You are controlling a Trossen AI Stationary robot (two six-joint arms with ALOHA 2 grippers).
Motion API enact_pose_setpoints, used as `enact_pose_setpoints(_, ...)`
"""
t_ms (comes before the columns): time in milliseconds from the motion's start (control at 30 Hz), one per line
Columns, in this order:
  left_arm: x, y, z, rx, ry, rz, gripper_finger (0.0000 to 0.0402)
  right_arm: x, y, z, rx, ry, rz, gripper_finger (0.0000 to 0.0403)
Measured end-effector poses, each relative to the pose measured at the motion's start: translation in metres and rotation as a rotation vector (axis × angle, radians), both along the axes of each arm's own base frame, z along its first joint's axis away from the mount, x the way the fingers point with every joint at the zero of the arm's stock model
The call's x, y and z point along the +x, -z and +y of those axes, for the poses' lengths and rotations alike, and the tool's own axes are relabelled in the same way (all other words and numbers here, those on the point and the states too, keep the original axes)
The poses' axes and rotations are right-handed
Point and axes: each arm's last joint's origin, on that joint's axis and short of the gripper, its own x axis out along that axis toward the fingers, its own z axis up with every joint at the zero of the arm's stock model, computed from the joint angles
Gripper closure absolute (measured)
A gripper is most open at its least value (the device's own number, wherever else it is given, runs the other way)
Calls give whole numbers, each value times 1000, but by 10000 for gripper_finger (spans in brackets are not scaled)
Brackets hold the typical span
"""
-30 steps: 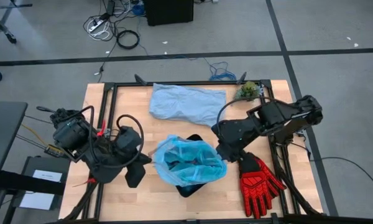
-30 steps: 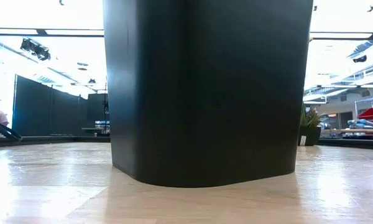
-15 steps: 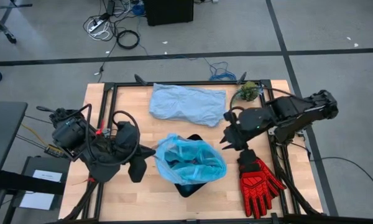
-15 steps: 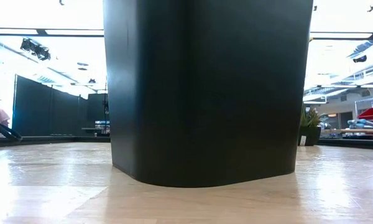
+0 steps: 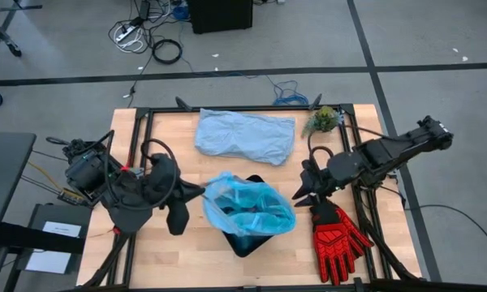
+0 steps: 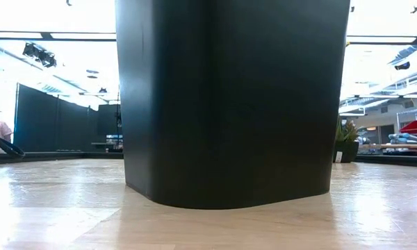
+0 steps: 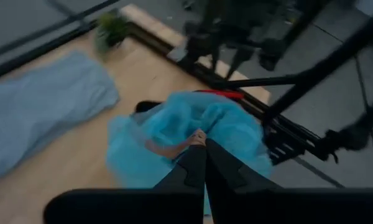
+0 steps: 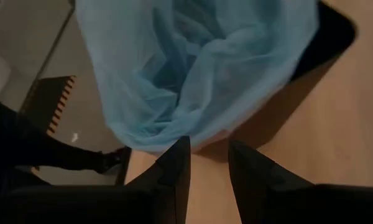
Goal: Place trash/remove bag and relplace
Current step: Close the light blue trash bag
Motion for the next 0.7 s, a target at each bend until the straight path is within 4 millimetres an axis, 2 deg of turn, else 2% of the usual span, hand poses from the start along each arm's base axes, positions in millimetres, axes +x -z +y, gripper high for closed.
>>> enact_pose_setpoints(133,15,-5,-5,82,69,-59,300,3,4,2,-24,34,9,307)
enact_pose_setpoints(300,18,-9,-1,110,57,-94,194,4,3,3,-23,31,-7,307)
enact_pose_setpoints(400,21,-10,1,191,77,-88,151,2,1,3,-20,25,-25,307)
enact_pose_setpoints(500,26,-17,2,232,82,-145,134,-1,-6,3,-5,23,-72,307)
enact_pose_setpoints(700,32,-39,0,374,98,-297,135,-10,-13,7,15,-7,-117,307)
